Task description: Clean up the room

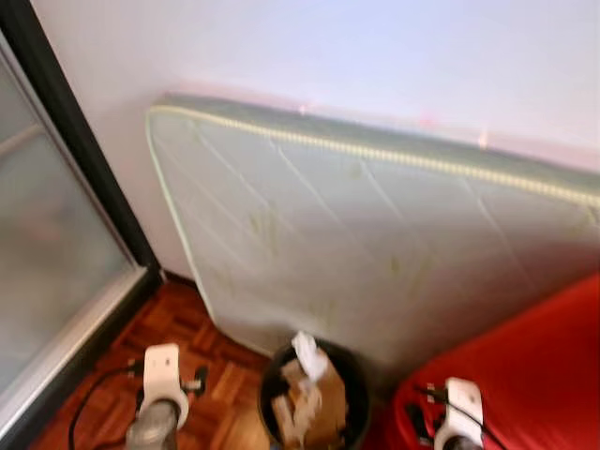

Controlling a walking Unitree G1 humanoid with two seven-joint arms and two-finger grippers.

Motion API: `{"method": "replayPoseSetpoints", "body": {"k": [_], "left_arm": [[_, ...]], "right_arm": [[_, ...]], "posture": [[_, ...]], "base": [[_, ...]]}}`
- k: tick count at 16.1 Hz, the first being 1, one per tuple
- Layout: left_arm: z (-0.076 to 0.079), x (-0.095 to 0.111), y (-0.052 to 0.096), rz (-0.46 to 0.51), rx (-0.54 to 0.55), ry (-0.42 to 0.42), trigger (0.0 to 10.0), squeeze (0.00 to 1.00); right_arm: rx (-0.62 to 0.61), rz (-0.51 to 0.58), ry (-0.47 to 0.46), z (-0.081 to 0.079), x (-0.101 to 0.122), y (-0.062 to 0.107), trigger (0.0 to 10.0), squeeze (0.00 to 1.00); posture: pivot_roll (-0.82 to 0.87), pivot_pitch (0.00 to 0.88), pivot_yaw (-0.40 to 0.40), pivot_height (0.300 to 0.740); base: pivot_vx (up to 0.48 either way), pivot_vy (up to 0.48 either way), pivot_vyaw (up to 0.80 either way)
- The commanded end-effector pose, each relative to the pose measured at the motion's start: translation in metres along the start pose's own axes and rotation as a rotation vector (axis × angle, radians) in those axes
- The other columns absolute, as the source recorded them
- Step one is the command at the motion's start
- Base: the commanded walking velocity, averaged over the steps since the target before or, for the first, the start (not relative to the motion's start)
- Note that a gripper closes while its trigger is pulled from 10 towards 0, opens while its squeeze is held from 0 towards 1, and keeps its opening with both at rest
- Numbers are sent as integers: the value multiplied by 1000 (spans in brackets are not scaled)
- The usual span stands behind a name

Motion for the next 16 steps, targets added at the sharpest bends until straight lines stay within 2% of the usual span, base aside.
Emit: {"method": "replayPoseSetpoints", "body": {"k": [1,4,6,7,10,16], "left_arm": [[-2,-11,2,-48,8,-19,10000,0],[0,-24,5,-109,5,-46,10000,0],[1,-30,6,-138,7,-44,10000,0],[1,-36,8,-168,4,-69,10000,0],[-3,-45,11,-201,22,-64,10000,0],[-4,-67,20,-282,12,-123,10000,0]], "right_arm": [[-2,-6,-3,-1,1,-1,10000,0],[6,-39,-11,-7,-5,-1,10000,0],[6,-47,-5,-6,-7,0,10000,0],[1,-56,7,-4,-8,0,10000,0],[-7,-50,4,-1,-6,0,10000,0],[8,-58,37,-7,-3,-2,10000,0]], "posture": [[35,0,-27,740],[27,0,-21,740],[16,0,-20,740],[5,0,-15,740],[-41,0,2,740],[-36,0,-9,740]], "base": [[0,0,0],[0,0,0],[0,0,0],[0,0,0],[0,0,0],[0,0,0]]}}
Point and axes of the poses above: a point about 5 cm out from each wrist's last joint towards the gripper, its own y axis pointing back from the gripper into the wrist, its own x axis along the axis of the wrist's last joint, z = x × y, the point moved 4 cm from there along -y, pointing out of the wrist towards the gripper, and after that the axes turned 13 degrees about y, right-handed, at the moved point
